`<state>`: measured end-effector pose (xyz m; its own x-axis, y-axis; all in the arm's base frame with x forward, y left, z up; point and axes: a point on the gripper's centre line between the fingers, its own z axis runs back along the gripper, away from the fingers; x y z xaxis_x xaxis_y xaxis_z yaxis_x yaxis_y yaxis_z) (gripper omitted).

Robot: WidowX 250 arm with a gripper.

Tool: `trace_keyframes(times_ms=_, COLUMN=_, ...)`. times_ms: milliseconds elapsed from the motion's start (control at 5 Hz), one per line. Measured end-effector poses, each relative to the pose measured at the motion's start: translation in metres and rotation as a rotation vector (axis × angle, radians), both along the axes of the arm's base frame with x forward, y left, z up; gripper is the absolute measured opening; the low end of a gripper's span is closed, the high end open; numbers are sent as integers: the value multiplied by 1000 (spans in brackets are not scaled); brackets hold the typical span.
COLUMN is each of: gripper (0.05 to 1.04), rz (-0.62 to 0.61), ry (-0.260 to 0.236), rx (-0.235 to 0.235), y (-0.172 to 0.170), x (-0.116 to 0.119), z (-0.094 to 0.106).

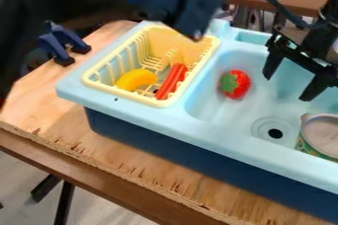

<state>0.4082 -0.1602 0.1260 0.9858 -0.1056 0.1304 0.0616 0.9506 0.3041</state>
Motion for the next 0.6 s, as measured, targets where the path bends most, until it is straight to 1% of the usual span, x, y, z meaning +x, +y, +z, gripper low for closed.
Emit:
trace_keyframes(times_ms=200, gripper=1001, rz=29, ry=21, rx=38, y=7, x=-4, z=2)
trace_keyframes(times_ms=400, gripper=1001, rz=56, ry=112, rx=53, y=20, x=-15, z=-4)
trace_keyframes(times_ms=600, gripper=1001, rz=68, ry=137, rx=37, y=38, x=-26, z=4)
